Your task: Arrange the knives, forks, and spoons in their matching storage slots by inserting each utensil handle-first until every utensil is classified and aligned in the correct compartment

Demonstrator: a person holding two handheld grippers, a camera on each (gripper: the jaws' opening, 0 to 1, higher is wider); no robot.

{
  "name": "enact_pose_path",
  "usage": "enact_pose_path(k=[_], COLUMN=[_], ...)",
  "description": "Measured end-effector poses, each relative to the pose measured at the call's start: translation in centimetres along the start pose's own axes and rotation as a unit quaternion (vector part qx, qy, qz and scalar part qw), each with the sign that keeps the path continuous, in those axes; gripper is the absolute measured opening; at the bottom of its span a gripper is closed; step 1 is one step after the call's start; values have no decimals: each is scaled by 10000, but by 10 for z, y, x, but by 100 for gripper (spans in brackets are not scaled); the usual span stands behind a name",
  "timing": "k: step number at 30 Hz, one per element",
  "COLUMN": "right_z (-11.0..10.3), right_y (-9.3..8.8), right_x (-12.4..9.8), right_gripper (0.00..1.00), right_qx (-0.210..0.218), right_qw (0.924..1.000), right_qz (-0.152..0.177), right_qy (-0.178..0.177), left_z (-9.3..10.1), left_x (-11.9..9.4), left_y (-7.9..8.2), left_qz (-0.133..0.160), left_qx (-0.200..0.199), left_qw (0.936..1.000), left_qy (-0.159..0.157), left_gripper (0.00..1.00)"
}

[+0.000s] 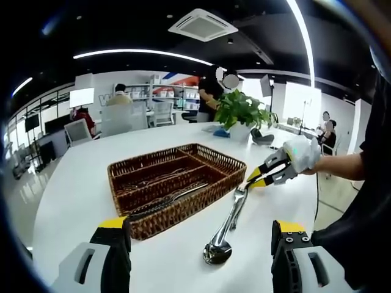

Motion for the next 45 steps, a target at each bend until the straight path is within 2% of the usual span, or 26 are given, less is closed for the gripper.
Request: enact_pose_path(k=[12, 18, 30, 45], right_z=[2, 9, 17, 43], right_y=[6, 10, 19, 34], right_x=[-4, -10, -19, -31], right_gripper=[0, 0, 0, 0], right_qx=[-494, -255, -457, -349], right_qw=[9986, 9985, 9975, 9974], right_qz=[84, 309, 364, 588], right_qy=[182, 363, 396, 210], left_z=[1, 1, 2, 0], left_x=[0, 1, -1, -3], left_y=[0, 1, 3, 5], left_qz=[-40, -41, 13, 60], left_qx=[24, 36, 66, 95], left_qw=[10000, 10000, 10000, 9999], left_qy=[2, -20, -43, -30], left_gripper=[100, 100, 100, 100])
Point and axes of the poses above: the point that each gripper's makers call its tool centre point, and the gripper's own axes: x roughly forward along the fingers, z roughly to its right, y roughly out of its top, the point moved 10 cm from there along -x, roughly backward along the fingers, and after that the axes turned 11 degrees about -x, right-handed, at the moved point
